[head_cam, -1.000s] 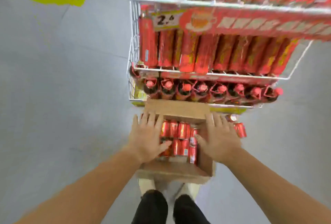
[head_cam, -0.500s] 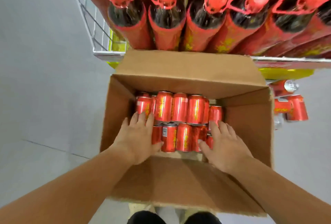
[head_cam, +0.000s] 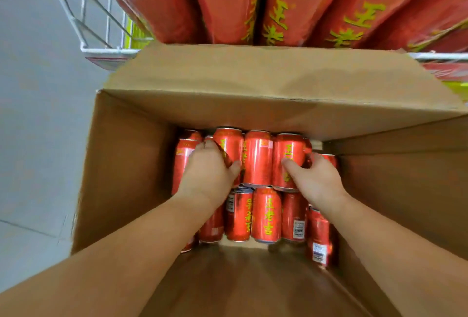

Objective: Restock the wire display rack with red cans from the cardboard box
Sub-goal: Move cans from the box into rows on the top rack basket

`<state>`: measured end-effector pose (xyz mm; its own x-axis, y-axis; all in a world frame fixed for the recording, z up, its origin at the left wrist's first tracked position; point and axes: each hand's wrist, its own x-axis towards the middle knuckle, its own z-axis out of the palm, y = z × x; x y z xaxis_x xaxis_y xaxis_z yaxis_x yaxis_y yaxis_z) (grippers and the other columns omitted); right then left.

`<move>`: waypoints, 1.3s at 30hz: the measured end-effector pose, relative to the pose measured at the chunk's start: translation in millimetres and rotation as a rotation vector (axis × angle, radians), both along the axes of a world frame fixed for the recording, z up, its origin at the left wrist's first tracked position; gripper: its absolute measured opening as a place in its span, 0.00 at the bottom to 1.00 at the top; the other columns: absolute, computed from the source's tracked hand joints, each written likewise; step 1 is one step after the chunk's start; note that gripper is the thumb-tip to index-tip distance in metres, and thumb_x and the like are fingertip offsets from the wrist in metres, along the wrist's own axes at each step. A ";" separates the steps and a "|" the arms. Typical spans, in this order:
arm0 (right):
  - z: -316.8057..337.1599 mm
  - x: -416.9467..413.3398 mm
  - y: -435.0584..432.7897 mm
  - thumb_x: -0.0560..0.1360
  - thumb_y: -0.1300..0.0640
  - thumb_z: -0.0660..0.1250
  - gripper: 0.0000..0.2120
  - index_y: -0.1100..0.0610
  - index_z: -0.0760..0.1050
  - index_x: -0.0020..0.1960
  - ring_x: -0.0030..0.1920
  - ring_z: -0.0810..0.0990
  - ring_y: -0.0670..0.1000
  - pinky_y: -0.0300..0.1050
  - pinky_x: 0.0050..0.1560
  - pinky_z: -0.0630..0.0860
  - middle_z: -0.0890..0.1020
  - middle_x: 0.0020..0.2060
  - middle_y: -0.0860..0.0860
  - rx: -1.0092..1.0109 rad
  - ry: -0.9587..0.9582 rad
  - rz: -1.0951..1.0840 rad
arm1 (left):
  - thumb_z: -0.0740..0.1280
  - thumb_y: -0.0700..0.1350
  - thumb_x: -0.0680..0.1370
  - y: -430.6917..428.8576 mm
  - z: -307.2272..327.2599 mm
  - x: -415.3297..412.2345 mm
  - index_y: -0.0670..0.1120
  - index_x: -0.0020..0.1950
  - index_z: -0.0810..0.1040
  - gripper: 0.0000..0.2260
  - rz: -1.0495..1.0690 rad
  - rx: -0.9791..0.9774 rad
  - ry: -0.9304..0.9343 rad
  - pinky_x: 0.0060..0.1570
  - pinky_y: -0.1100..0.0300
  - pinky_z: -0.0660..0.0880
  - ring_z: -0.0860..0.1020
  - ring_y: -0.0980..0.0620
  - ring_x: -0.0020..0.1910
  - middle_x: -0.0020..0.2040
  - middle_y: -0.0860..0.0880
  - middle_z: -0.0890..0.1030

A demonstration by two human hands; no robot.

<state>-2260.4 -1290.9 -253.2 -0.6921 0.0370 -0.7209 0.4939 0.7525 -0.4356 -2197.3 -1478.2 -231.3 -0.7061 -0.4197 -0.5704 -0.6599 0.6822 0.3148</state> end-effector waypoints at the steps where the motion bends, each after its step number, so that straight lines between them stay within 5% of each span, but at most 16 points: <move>1: -0.2 -0.2 -0.5 0.73 0.42 0.73 0.19 0.55 0.79 0.56 0.48 0.81 0.53 0.44 0.49 0.72 0.83 0.47 0.51 -0.001 -0.002 0.001 | 0.72 0.52 0.78 3.6 0.8 -1.8 0.38 0.66 0.71 0.25 0.050 0.023 -0.002 0.61 0.55 0.70 0.76 0.41 0.63 0.63 0.39 0.77; 5: 3.9 -2.6 0.4 0.69 0.45 0.78 0.18 0.51 0.78 0.53 0.45 0.81 0.49 0.45 0.50 0.76 0.83 0.43 0.47 -0.040 -0.045 -0.052 | 0.74 0.46 0.77 8.0 2.3 -10.1 0.43 0.59 0.64 0.21 0.221 0.125 -0.061 0.46 0.60 0.68 0.78 0.43 0.58 0.57 0.42 0.77; 12: 41.6 5.3 1.1 0.69 0.47 0.79 0.21 0.47 0.72 0.55 0.48 0.81 0.50 0.47 0.51 0.77 0.81 0.48 0.48 -0.108 -0.032 -0.069 | 0.80 0.51 0.68 1.0 34.9 1.3 0.44 0.66 0.71 0.31 0.138 0.121 -0.069 0.63 0.50 0.74 0.75 0.45 0.62 0.63 0.45 0.72; 18: 122.0 16.3 10.7 0.71 0.49 0.78 0.22 0.46 0.68 0.56 0.44 0.79 0.43 0.38 0.39 0.72 0.78 0.45 0.42 -0.173 0.004 -0.064 | 0.81 0.54 0.66 1.7 113.4 22.2 0.52 0.61 0.76 0.26 0.194 0.221 0.023 0.58 0.54 0.77 0.77 0.54 0.52 0.57 0.50 0.75; 24: 233.6 24.1 11.9 0.70 0.48 0.78 0.22 0.50 0.71 0.57 0.40 0.77 0.42 0.37 0.36 0.69 0.77 0.41 0.41 -0.132 0.100 -0.076 | 0.79 0.59 0.64 -1.3 228.8 24.9 0.55 0.55 0.76 0.24 0.219 0.209 0.091 0.51 0.59 0.75 0.77 0.57 0.47 0.51 0.53 0.74; 28: 321.1 25.4 6.2 0.69 0.49 0.79 0.21 0.50 0.71 0.54 0.41 0.77 0.39 0.36 0.37 0.70 0.78 0.41 0.41 -0.161 0.174 -0.102 | 0.77 0.60 0.59 -6.4 317.2 22.1 0.54 0.42 0.79 0.18 0.236 0.187 0.171 0.43 0.55 0.80 0.79 0.55 0.39 0.43 0.51 0.80; 35: 492.9 20.5 1.0 0.65 0.47 0.79 0.17 0.48 0.74 0.47 0.39 0.82 0.43 0.46 0.42 0.78 0.84 0.40 0.44 -0.229 0.320 -0.160 | 0.78 0.47 0.65 -7.1 509.8 18.9 0.51 0.39 0.77 0.11 0.263 0.234 0.304 0.25 0.67 0.71 0.79 0.58 0.30 0.42 0.44 0.78; 39: 607.4 23.5 1.2 0.66 0.50 0.80 0.19 0.46 0.70 0.45 0.42 0.80 0.40 0.45 0.46 0.75 0.81 0.41 0.40 -0.292 0.335 -0.198 | 0.80 0.44 0.64 -11.7 619.3 23.2 0.53 0.37 0.77 0.12 0.197 0.258 0.389 0.31 0.68 0.73 0.77 0.64 0.31 0.37 0.49 0.77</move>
